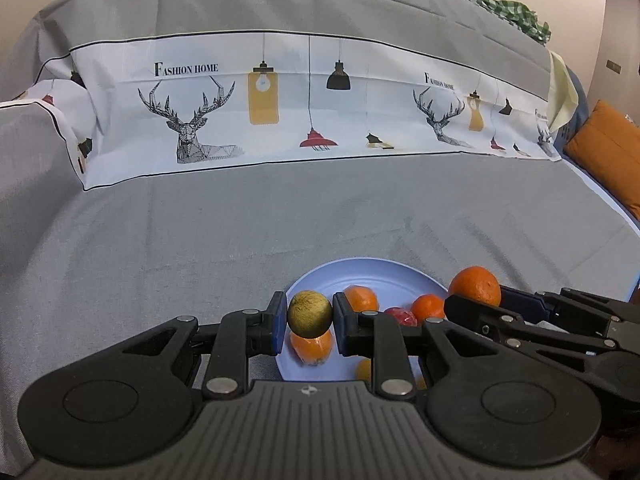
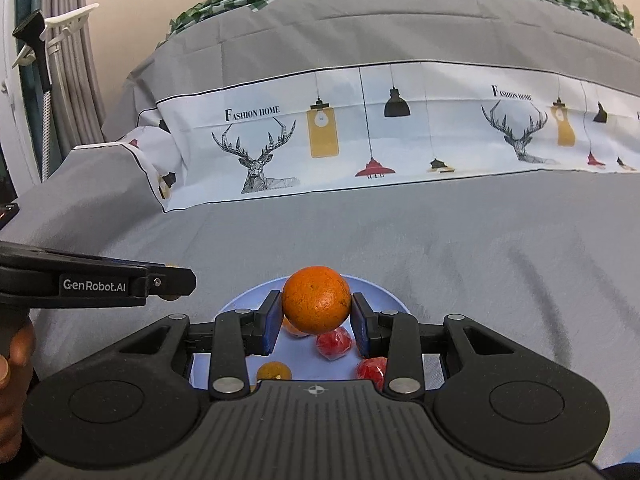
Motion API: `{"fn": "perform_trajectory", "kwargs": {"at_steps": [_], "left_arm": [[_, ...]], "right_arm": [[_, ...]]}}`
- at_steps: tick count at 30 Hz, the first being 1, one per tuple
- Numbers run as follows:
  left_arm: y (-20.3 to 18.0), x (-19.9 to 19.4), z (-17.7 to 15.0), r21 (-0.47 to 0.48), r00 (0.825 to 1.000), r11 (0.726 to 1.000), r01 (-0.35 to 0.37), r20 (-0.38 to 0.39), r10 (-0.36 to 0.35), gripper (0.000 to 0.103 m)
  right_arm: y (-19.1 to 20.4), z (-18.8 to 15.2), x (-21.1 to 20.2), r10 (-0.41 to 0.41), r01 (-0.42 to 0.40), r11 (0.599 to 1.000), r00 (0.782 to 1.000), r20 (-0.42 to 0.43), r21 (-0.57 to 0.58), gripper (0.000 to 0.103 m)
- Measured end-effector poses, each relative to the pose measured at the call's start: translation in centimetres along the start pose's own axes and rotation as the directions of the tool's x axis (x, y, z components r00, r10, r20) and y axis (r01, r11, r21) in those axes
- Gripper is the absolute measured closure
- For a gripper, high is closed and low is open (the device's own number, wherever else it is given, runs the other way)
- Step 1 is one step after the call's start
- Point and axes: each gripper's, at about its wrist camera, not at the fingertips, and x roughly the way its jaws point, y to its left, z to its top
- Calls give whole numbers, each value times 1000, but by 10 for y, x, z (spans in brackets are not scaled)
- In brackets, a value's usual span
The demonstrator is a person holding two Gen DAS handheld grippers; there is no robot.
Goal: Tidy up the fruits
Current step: 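Carry the yellow fruit and orange over the blue plate with both tools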
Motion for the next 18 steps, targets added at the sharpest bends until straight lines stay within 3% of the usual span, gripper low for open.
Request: {"fn": "perform_trajectory", "kwargs": {"at_steps": [18], "left_arm": [[-3,6,-5,-6,999,999,41,-23,-41,76]], "right_arm": [[2,1,2,15,-16,999,1000,-23,-30,65]]}}
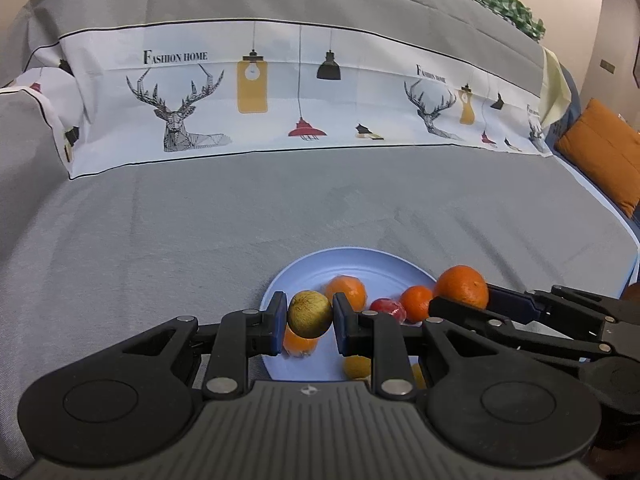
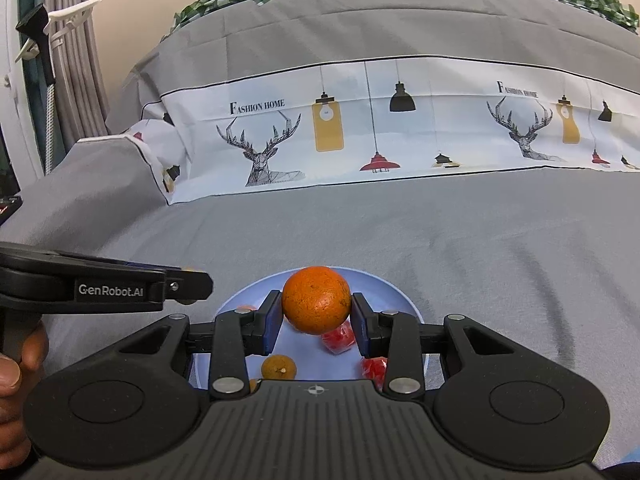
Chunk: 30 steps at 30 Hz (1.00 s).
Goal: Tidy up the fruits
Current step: 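Carry the yellow fruit and orange over the blue plate with both tools, then open the left tool dropping the yellow fruit while the right tool releases the orange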
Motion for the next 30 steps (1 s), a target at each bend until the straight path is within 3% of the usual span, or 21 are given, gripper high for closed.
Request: {"fn": "perform_trajectory", "kwargs": {"at_steps": [30], "left_arm": [[-9,15,-8,38,997,999,7,-73,-4,76]], "right_arm": [[8,-2,5,-10,8,999,999,-34,-46,64]]}}
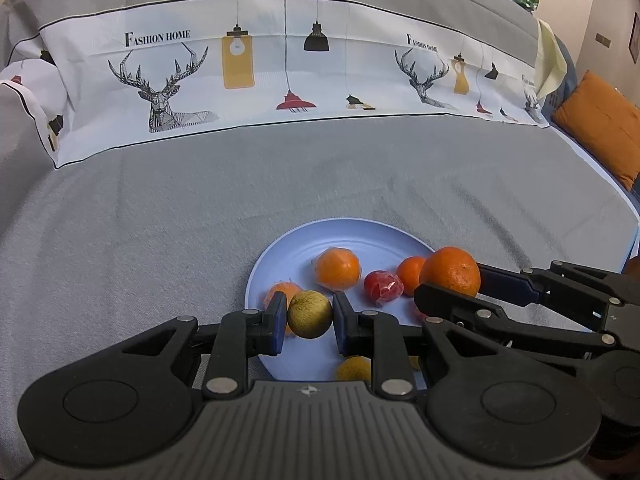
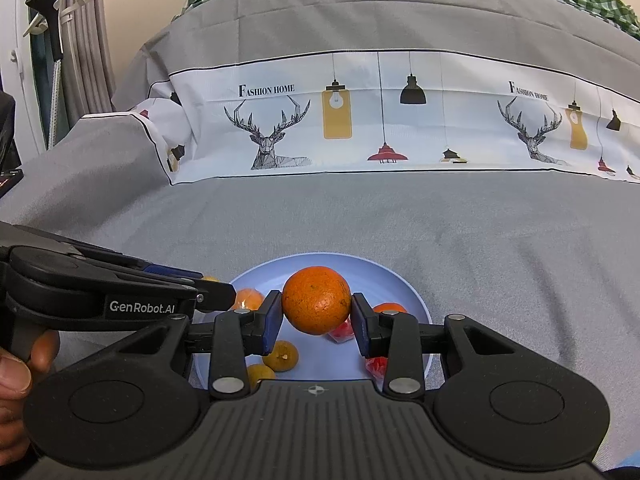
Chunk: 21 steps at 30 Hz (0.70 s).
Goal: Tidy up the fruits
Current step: 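Open the left tool dropping the yellow fruit while the right tool releases the orange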
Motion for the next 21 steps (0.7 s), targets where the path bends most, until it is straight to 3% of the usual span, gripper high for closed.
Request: {"fn": "perform_trajectory", "kwargs": {"at_steps": [3,5,11,14,16,21], "left_arm": [[0,1,0,-4,1000,1000,4,-8,-4,71],[-1,2,0,0,1000,1000,-2,-7,2,71],[1,2,0,-6,1000,1000,-7,-4,7,71],[3,0,0,-15,1000,1000,-15,0,15,71],[5,-1,0,-26,1000,999,-23,0,23,69],[6,-4,0,-33,999,999,-39,3,40,59]], "right_arm": [[0,0,2,-5,5,1000,1000,-6,1,63],[0,0,2,-7,7,1000,1000,-4,2,55],[-2,-2,1,-27,27,1000,1000,-2,12,44],[-3,-2,0,-45,45,999,999,4,18,33],[-4,-2,0,-68,67,997,998,7,25,18],[-10,-2,-2,-106,106,993,994,7,55,6]]}}
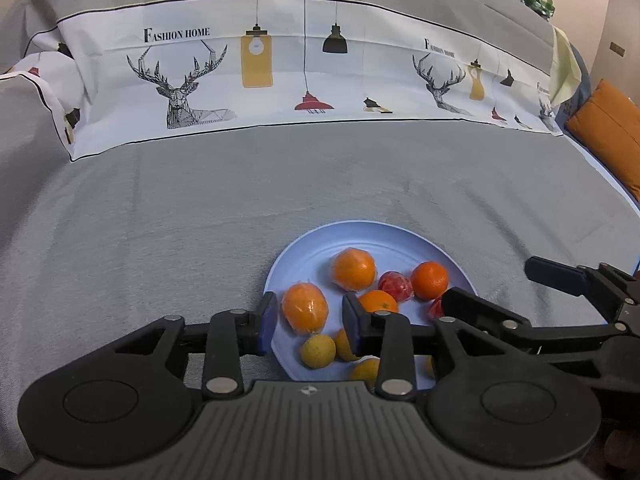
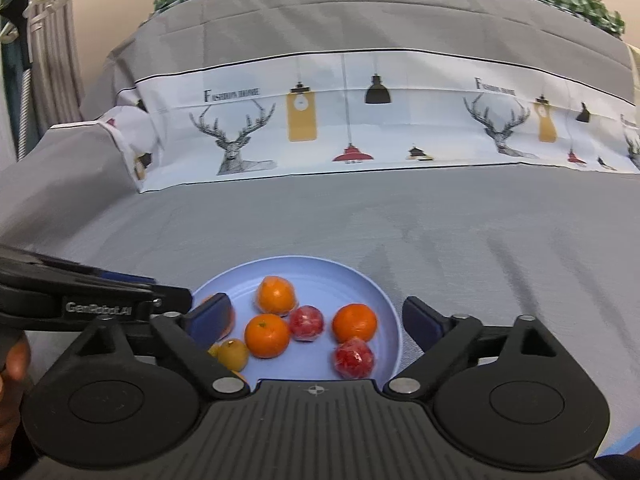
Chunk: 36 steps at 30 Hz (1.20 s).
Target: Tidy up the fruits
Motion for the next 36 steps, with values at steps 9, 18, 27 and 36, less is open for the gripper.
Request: {"fn": "perform_trajectory", "kwargs": {"at_steps": [9,18,27,36], "left_arm": [[0,-5,0,7,1000,1000,-9,10,9,56],[-1,-10,-1,19,1000,1000,-13,25,12,45],[-10,-27,-7,27,998,1000,-9,70,7,16],[-38,-59,-34,58,990,994,-91,117,84,1]], "right_arm": [[-1,0,-4,-45,45,999,999,0,4,1],[0,2,-13,-70,70,998,997,11,-4,1],[-8,17,-50,-164,163,987,986,37,14,1],[-11,15,-63,-157,157,988,988,14,7,1]]}}
